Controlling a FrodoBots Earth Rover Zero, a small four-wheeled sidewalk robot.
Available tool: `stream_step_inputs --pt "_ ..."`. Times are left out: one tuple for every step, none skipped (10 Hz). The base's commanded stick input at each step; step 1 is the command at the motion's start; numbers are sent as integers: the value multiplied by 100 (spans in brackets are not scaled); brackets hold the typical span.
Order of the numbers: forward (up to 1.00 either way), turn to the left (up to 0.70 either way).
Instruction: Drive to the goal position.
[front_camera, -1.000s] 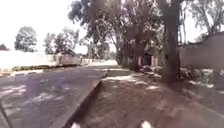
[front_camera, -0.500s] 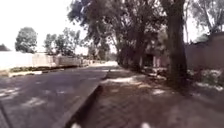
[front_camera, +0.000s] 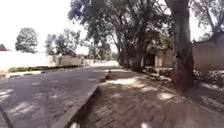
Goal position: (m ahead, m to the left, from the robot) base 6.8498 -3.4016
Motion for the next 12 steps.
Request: stream_step_inputs --pt "70 0" --pt "70 0" --pt "70 0" --pt "70 0" --pt "70 0" --pt "70 0" --pt "70 0" --pt "70 0" --pt "70 0" --pt "70 0" --pt "70 0" --pt "70 0"
